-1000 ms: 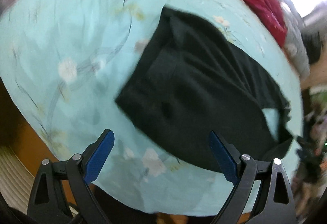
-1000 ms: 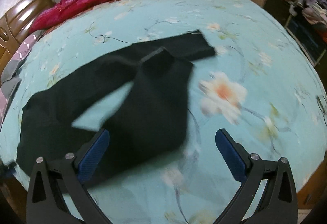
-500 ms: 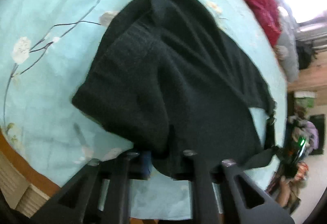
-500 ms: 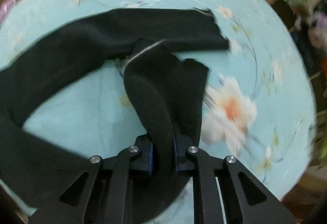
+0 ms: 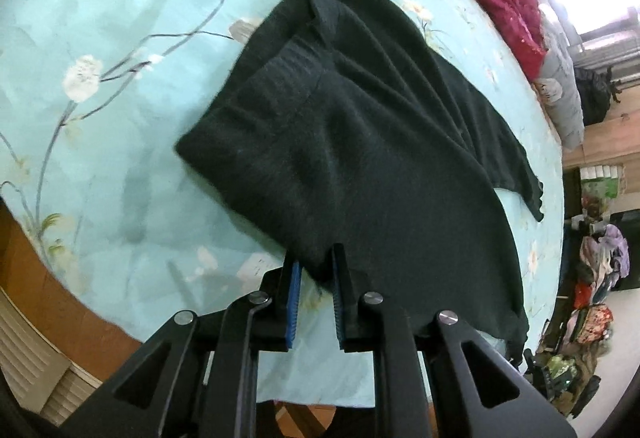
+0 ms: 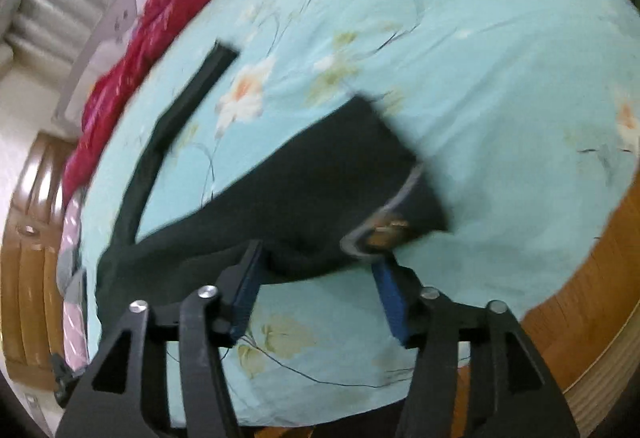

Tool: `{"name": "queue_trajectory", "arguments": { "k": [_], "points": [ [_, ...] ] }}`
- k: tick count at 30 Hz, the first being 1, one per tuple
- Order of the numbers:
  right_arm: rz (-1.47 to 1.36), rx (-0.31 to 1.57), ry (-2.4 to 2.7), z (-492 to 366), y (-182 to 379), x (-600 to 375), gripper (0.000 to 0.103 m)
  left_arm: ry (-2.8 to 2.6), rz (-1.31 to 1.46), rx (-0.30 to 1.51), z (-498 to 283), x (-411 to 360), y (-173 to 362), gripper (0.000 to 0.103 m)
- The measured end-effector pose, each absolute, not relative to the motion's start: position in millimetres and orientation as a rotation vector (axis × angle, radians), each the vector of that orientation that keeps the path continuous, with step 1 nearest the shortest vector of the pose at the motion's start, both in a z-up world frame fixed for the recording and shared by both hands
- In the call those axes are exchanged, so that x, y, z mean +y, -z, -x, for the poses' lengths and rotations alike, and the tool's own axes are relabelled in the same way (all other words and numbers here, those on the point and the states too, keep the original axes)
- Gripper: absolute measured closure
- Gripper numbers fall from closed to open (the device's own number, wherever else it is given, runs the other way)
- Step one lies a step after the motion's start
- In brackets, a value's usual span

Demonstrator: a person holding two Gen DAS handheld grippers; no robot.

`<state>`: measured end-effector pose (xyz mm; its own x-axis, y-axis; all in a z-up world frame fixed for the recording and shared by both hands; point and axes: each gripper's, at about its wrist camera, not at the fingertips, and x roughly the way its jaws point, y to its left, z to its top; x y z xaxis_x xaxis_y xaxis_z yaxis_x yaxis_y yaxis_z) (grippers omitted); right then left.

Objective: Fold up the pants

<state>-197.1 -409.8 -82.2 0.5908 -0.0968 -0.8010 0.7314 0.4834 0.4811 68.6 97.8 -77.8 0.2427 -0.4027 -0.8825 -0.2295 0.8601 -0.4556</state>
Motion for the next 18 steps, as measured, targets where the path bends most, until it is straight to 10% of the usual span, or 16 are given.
{"name": "queue_trajectory", "arguments": {
  "k": [4, 8, 18],
  "points": [
    [-0.904, 0.749, 0.608, 206.8, 62.6, -413.6, 0.045, 0.123, 0.549, 1.284, -59.7, 110.5, 56.3, 0.087],
    [-0.891, 0.778, 0.591, 197.9, 68.3, -418.2, 0.035, 0.145, 0.573, 1.267, -53.9, 114.3, 45.1, 0.039],
    [-1.326, 0.607, 0.494, 198.5, 115.4, -433.4, 0.035, 0.244, 0.745, 1.416, -64.1, 64.5, 97.4, 0.038]
  ]
}}
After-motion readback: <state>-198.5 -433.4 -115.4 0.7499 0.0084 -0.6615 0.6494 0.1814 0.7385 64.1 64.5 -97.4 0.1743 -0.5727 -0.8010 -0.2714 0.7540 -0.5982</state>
